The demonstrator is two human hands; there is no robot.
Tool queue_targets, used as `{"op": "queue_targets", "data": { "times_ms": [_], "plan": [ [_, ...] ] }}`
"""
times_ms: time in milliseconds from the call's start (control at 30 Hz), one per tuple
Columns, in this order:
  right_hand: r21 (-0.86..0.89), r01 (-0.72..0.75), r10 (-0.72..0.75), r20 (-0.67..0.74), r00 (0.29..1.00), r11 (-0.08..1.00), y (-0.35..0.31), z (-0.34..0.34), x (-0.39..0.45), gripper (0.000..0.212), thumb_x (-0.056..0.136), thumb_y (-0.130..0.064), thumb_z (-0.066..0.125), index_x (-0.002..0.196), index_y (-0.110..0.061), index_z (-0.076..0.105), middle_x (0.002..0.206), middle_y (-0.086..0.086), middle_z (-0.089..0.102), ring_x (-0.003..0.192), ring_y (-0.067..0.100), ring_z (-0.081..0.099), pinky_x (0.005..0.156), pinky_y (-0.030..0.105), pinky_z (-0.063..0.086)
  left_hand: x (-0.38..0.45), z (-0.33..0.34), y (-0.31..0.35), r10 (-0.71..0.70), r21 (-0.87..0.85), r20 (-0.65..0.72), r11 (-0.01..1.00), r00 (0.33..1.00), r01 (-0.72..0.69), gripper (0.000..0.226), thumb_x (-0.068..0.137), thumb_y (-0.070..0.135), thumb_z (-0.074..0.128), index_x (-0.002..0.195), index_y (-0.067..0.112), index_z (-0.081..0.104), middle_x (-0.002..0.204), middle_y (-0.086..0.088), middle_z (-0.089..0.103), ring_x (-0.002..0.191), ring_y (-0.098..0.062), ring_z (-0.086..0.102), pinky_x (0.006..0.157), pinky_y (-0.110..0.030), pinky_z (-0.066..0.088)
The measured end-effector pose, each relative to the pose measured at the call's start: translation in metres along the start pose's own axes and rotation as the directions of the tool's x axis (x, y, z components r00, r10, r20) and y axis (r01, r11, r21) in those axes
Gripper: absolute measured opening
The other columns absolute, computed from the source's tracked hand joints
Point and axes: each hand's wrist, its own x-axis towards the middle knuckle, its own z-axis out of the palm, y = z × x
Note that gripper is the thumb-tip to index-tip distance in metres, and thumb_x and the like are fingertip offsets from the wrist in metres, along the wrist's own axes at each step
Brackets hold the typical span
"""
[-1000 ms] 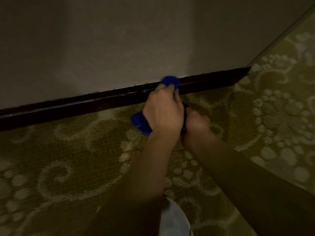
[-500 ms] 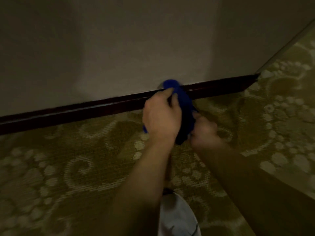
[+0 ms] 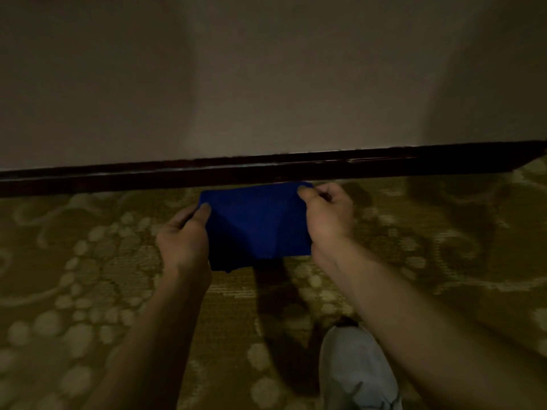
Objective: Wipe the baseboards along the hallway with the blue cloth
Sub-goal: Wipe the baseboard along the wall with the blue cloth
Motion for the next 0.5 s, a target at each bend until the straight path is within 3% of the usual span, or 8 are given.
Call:
{"op": "queue_targets", "data": {
  "times_ms": [100, 200, 267, 400, 500],
  "plan": [
    [0.083, -0.076, 0.076, 0.002, 0.997, 0.994, -0.002, 0.018, 0.004, 0.006, 0.091, -0.022, 0.063, 0.088, -0.018, 0.060, 0.095, 0.002, 0.064, 0.092, 0.020, 0.062, 0.084, 0.039, 0.054, 0.021, -0.003, 0.007, -0.029, -0.038, 0.015, 0.999, 0.999, 0.029, 0.009, 0.092, 0.019, 0.065, 0.100, 0.021, 0.069, 0.117, -0.002, 0.065, 0.109, -0.022, 0.063, 0.090, -0.038, 0.055],
    [0.166, -0.105, 0.133, -0.168, 0.977, 0.980, -0.005, 0.025, 0.015, 0.006, 0.092, -0.018, 0.062, 0.097, -0.016, 0.059, 0.086, -0.004, 0.059, 0.080, 0.011, 0.056, 0.079, 0.032, 0.051, 0.041, 0.014, 0.011, -0.164, -0.013, 0.251, 0.985, 0.954, 0.173, 0.021, 0.096, 0.017, 0.059, 0.116, 0.013, 0.066, 0.115, -0.008, 0.069, 0.101, -0.023, 0.068, 0.071, -0.031, 0.059],
    [0.210, -0.066, 0.126, -0.287, 0.950, 0.975, -0.008, 0.028, 0.024, 0.008, 0.093, -0.015, 0.058, 0.101, -0.015, 0.056, 0.081, -0.006, 0.055, 0.074, 0.010, 0.052, 0.075, 0.028, 0.047, 0.051, 0.027, 0.010, -0.204, 0.088, 0.333, 0.979, 0.921, 0.185, 0.024, 0.096, 0.016, 0.060, 0.118, 0.011, 0.065, 0.117, -0.012, 0.069, 0.103, -0.025, 0.068, 0.073, -0.034, 0.056],
    [0.145, -0.094, 0.129, -0.250, 0.960, 0.985, -0.011, 0.060, 0.028, 0.023, 0.091, -0.011, 0.058, 0.113, -0.016, 0.052, 0.083, -0.004, 0.052, 0.072, 0.011, 0.050, 0.075, 0.029, 0.045, 0.066, 0.027, 0.008, -0.093, 0.035, 0.223, 0.996, 0.970, 0.087, 0.009, 0.093, 0.009, 0.059, 0.091, 0.013, 0.067, 0.105, -0.010, 0.069, 0.105, -0.029, 0.064, 0.091, -0.042, 0.053],
    [0.066, -0.152, 0.158, -0.095, 0.983, 0.986, -0.004, 0.095, 0.017, 0.029, 0.089, -0.012, 0.061, 0.117, -0.016, 0.052, 0.100, 0.004, 0.056, 0.090, 0.019, 0.055, 0.087, 0.033, 0.049, 0.080, 0.004, 0.004, -0.104, -0.135, 0.058, 0.985, 0.993, 0.111, 0.011, 0.090, 0.011, 0.059, 0.083, 0.017, 0.066, 0.101, -0.009, 0.068, 0.110, -0.033, 0.062, 0.098, -0.047, 0.050]
  ]
}}
